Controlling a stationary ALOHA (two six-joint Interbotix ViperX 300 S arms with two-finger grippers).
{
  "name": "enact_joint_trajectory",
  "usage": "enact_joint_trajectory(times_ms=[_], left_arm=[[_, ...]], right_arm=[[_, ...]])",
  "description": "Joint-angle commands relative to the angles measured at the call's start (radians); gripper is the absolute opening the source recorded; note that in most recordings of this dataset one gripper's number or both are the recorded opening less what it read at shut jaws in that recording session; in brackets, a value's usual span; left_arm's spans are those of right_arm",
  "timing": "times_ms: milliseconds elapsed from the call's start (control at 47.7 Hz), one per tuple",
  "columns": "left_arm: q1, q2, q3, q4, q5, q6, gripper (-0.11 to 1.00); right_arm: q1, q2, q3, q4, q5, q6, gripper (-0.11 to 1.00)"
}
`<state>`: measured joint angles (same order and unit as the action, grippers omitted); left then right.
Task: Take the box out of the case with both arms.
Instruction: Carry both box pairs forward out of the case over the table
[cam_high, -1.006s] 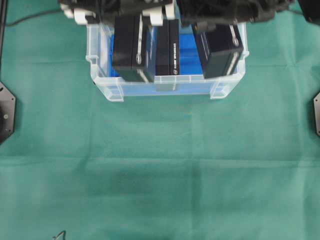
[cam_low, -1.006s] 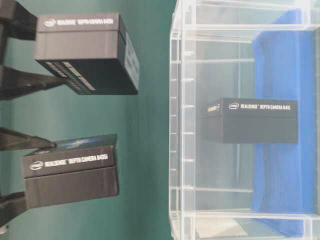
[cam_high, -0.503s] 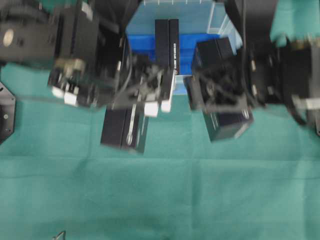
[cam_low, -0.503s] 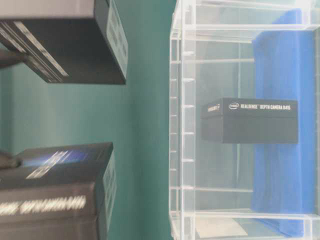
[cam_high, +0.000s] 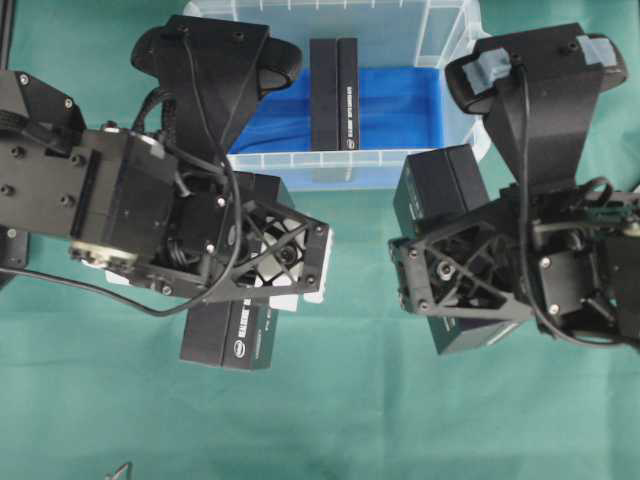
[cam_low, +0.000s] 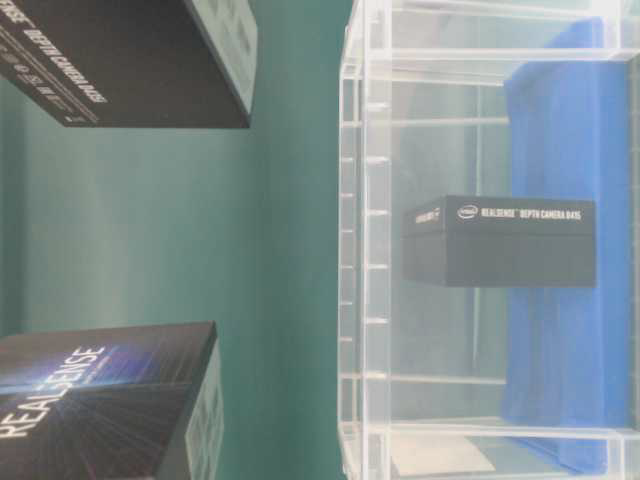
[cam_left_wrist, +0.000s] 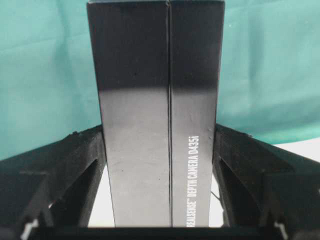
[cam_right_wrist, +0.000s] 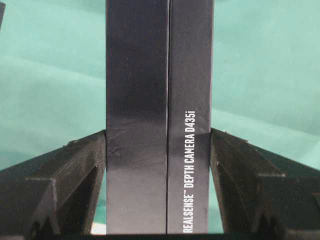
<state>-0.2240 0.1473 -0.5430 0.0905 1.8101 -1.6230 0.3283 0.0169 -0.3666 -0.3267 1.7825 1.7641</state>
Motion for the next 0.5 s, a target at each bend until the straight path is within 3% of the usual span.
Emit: enact_joint_trajectory(times_ms=[0, 482], left_arm=[[-0.002, -0.041, -0.012, 0.003, 0.005, -0.002, 0.63], [0.017, -0.041, -0.012, 0.003, 0.012, 0.002, 0.63]], right_arm=[[0.003, -0.029, -0.028, -0.009, 0.002, 0.002, 0.65], [-0.003, -0.029, -0.026, -0.012, 0.002, -0.003, 0.65]])
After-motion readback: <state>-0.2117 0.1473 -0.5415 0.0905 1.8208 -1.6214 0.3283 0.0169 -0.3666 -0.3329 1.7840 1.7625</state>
